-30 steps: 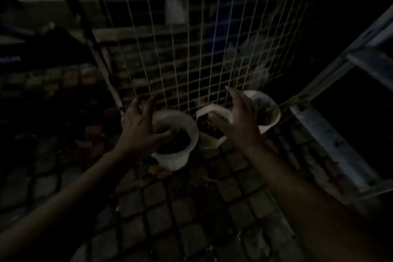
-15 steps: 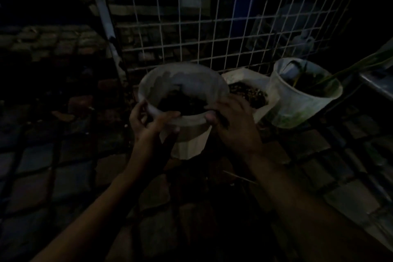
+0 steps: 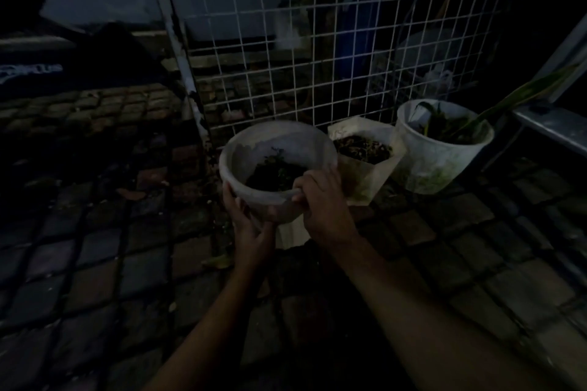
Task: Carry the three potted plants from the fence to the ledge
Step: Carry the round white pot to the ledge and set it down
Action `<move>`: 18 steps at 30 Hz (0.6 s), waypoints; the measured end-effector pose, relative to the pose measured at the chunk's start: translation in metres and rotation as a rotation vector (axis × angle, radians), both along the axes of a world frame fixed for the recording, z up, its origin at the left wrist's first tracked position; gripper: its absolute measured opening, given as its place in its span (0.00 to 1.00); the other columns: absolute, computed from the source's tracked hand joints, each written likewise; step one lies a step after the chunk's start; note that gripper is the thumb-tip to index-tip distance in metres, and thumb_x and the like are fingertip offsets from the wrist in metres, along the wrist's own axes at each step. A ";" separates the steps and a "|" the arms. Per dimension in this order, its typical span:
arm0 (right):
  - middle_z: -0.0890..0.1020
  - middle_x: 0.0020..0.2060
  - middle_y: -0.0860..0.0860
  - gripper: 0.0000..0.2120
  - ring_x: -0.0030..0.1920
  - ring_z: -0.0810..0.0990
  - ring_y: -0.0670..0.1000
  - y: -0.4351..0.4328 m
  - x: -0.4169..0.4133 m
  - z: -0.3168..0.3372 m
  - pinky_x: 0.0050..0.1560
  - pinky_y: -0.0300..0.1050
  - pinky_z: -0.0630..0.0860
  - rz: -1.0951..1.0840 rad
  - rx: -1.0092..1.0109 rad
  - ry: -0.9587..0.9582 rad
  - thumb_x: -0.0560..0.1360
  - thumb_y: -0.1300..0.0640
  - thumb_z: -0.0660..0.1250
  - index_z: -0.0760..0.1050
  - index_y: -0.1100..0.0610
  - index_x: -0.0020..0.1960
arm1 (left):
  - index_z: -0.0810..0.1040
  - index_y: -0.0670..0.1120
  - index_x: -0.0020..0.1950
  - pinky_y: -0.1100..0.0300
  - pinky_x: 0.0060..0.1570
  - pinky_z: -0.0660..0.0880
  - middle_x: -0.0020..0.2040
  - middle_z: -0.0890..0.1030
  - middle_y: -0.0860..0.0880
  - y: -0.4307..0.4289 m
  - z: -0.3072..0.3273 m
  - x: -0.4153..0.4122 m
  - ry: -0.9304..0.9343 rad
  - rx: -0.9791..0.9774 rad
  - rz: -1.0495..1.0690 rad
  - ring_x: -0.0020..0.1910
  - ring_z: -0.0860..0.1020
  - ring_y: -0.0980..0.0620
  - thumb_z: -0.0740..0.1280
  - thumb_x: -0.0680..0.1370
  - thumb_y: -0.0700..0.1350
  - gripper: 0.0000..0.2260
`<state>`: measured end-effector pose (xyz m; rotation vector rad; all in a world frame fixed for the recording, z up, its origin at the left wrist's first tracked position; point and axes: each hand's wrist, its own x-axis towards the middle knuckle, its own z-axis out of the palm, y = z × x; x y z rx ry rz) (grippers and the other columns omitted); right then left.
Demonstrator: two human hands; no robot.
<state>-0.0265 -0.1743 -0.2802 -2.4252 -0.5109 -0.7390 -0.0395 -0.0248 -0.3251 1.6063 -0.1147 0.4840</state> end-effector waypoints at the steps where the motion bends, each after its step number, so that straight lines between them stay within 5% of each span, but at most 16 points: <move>1: 0.78 0.48 0.58 0.11 0.53 0.71 0.56 0.002 -0.005 0.000 0.68 0.55 0.60 -0.001 0.011 -0.010 0.71 0.60 0.58 0.76 0.61 0.50 | 0.40 0.45 0.82 0.56 0.69 0.72 0.80 0.59 0.47 0.004 -0.002 -0.004 0.005 0.006 -0.037 0.76 0.67 0.52 0.66 0.78 0.60 0.45; 5: 0.77 0.47 0.56 0.12 0.53 0.72 0.56 0.007 -0.020 0.002 0.70 0.54 0.59 -0.008 0.056 -0.036 0.68 0.59 0.58 0.74 0.59 0.49 | 0.39 0.51 0.81 0.35 0.67 0.71 0.80 0.60 0.42 0.022 -0.016 -0.019 0.032 0.098 -0.083 0.76 0.67 0.44 0.72 0.75 0.54 0.48; 12: 0.78 0.50 0.57 0.14 0.57 0.71 0.57 0.020 -0.042 0.001 0.70 0.57 0.62 -0.071 0.080 -0.025 0.71 0.56 0.58 0.77 0.61 0.51 | 0.38 0.80 0.69 0.32 0.64 0.73 0.78 0.61 0.41 0.016 -0.027 -0.025 0.244 0.123 -0.176 0.73 0.70 0.37 0.76 0.62 0.70 0.52; 18: 0.78 0.46 0.56 0.10 0.54 0.75 0.61 0.021 -0.037 0.007 0.65 0.66 0.67 -0.209 0.146 -0.065 0.72 0.60 0.59 0.77 0.60 0.47 | 0.36 0.70 0.76 0.39 0.68 0.72 0.81 0.60 0.45 0.006 -0.028 -0.006 0.255 0.219 -0.138 0.76 0.67 0.46 0.72 0.65 0.72 0.53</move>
